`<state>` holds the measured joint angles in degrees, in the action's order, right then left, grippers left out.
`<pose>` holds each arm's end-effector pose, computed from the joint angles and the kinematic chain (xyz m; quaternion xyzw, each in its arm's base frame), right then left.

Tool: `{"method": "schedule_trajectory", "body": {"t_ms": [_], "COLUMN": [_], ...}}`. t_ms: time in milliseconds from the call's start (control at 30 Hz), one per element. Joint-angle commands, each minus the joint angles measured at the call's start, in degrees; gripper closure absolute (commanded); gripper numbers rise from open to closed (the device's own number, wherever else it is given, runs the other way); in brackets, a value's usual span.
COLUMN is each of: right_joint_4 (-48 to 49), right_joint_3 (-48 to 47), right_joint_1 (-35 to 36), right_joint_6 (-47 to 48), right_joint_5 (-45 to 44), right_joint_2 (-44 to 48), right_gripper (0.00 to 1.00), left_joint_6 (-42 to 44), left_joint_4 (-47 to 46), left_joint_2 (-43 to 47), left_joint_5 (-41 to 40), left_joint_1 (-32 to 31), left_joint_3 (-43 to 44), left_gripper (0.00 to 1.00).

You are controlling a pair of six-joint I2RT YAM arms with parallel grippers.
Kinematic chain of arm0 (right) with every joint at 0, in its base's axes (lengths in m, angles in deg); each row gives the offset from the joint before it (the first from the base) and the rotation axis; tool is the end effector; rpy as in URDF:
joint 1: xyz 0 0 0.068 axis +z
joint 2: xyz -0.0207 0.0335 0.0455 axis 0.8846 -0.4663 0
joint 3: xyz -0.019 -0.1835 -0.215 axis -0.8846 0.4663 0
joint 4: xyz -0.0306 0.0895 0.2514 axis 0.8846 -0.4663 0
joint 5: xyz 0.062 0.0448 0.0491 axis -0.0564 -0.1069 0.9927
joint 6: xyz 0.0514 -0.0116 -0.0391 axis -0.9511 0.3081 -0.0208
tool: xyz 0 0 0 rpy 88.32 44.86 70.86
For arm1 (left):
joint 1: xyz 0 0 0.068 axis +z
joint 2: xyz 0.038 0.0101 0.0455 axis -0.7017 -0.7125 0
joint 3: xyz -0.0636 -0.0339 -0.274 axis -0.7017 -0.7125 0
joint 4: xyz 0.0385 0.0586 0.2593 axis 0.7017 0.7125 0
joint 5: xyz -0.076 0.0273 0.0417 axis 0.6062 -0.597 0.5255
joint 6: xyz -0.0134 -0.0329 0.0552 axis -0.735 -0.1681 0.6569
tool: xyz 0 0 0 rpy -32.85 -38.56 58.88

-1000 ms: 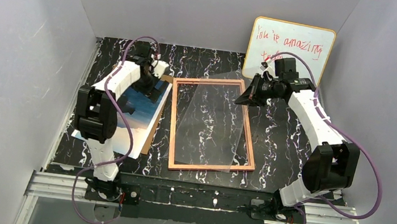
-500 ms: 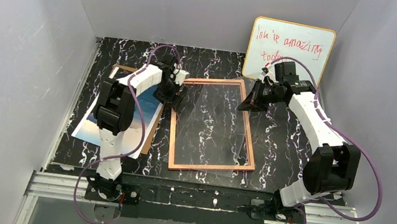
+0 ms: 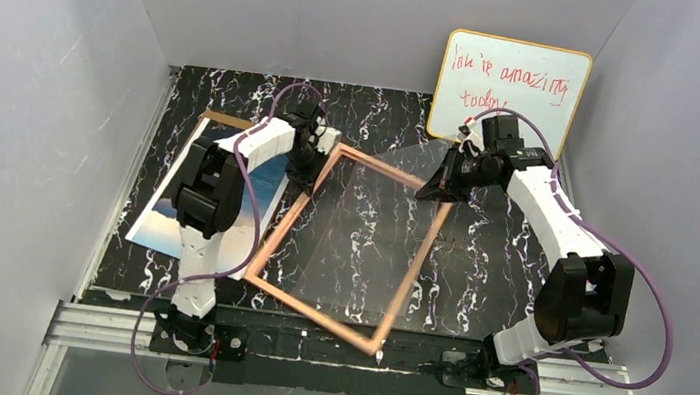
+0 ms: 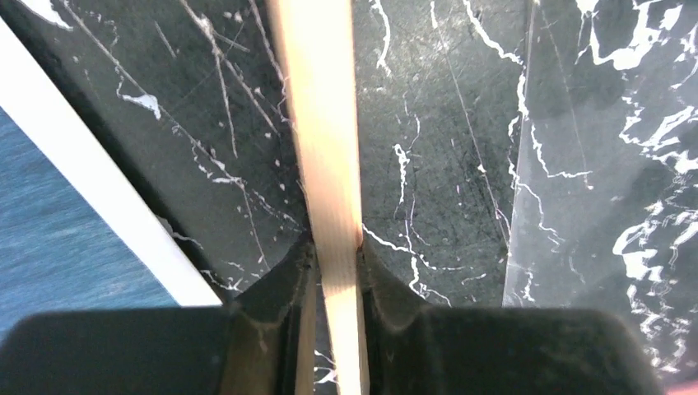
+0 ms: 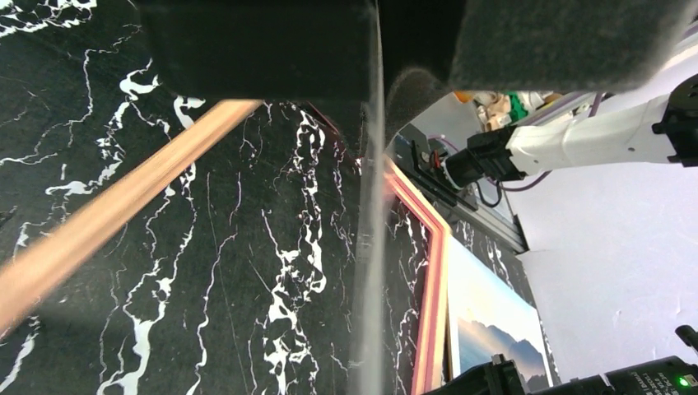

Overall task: Put the photo into the frame
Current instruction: Adjust the photo frame at the center of the board.

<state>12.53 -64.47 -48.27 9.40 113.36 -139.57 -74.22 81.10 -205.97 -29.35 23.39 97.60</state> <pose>0.3199 0.1086 0.2934 0.0352 0.9186 0.3580 0.1637 0.4228 -0.1735 0.1661 0.2447 0.9465 -0.1112 0.1787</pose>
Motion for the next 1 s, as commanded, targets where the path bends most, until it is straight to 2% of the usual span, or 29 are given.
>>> {"method": "schedule_trajectory", "body": {"t_ms": [0, 100, 333, 433, 533, 767, 967], "right_joint_4": [4.2, 5.7, 8.7, 8.6, 8.6, 7.8, 6.9], "right_joint_3": [2.2, 3.0, 5.4, 5.7, 5.4, 1.2, -2.9], "right_joint_1": [-0.1, -0.1, -0.1, -0.1, -0.2, -0.5, -1.2], "right_joint_6": [-2.9, -4.1, -6.2, -6.3, -6.3, -6.5, -5.6], "right_joint_5": [4.8, 5.1, 5.2, 3.6, 2.1, 0.8, 1.6], "right_joint_2": [1.9, 2.0, 2.1, 2.0, 1.8, -0.1, -2.3], "right_gripper": [0.99, 0.99, 0.99, 0.99, 0.99, 0.99, 0.99], "left_joint_6": [6.1, 6.5, 3.6, 1.8, -3.2, -17.6, -21.0], "left_joint_4": [0.7, 0.7, 1.1, 1.4, 0.6, -3.6, -5.7], "left_joint_2": [-1.7, -2.3, 0.7, 1.7, 2.1, 3.6, 4.4], "left_joint_5": [-5.7, -8.3, -7.1, -8.0, -12.4, -19.6, -20.5], "left_joint_1": [-2.3, -2.3, -2.4, -2.4, -2.4, -2.0, -1.6], "left_joint_3": [-0.4, 0.0, -1.0, -1.8, -3.8, -12.0, -13.6], "left_gripper": [0.94, 0.94, 0.89, 0.92, 1.0, 1.0, 1.0]}}
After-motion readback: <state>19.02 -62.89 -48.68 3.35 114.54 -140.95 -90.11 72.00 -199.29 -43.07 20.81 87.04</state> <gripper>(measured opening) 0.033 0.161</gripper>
